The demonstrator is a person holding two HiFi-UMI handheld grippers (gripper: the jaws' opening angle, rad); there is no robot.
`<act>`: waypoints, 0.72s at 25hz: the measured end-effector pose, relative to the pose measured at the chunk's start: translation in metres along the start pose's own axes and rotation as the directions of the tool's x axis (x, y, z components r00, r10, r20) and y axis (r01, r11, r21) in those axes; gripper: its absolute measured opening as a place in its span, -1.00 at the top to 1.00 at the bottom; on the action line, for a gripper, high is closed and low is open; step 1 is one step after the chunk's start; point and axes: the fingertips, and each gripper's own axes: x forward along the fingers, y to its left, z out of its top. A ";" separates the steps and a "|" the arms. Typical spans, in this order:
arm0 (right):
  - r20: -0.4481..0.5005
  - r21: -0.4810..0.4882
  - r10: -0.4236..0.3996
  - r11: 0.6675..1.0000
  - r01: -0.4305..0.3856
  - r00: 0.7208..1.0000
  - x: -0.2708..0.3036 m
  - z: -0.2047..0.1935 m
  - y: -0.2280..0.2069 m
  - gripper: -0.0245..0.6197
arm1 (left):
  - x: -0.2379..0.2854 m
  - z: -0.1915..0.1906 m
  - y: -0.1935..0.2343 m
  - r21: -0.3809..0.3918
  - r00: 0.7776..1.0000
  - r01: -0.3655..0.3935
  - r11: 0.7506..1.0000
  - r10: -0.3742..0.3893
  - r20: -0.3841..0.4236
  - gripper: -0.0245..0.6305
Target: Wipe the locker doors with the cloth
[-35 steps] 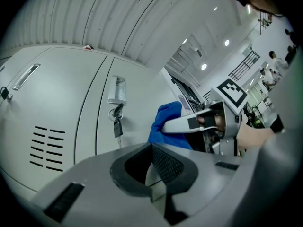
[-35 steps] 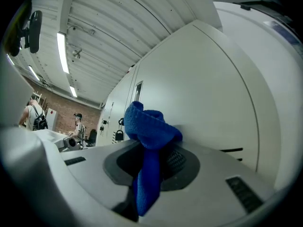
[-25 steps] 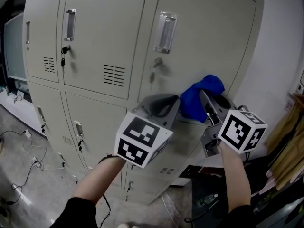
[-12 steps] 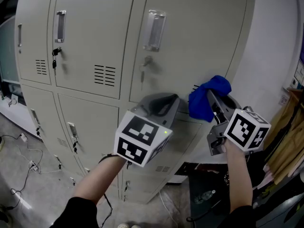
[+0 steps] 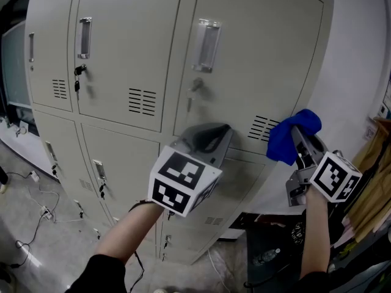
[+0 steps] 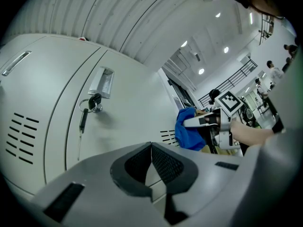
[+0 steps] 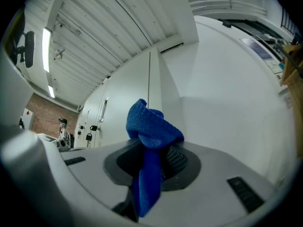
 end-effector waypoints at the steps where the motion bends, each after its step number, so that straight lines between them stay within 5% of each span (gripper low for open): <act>1: 0.007 0.006 -0.006 1.000 0.006 1.000 -0.002 0.001 -0.003 0.69 | 0.000 0.000 0.001 -0.004 1.000 -0.003 1.000 0.003 -0.001 0.90; 7: 0.041 0.077 0.012 0.997 -0.015 0.999 -0.006 0.001 0.014 0.69 | -0.007 -0.005 0.009 -0.011 0.999 -0.032 0.999 0.032 -0.014 0.90; 18: 0.007 0.090 0.344 0.935 -0.344 0.939 0.044 -0.034 0.146 0.69 | -0.058 -0.010 0.054 0.023 0.984 -0.165 0.986 0.166 -0.060 0.90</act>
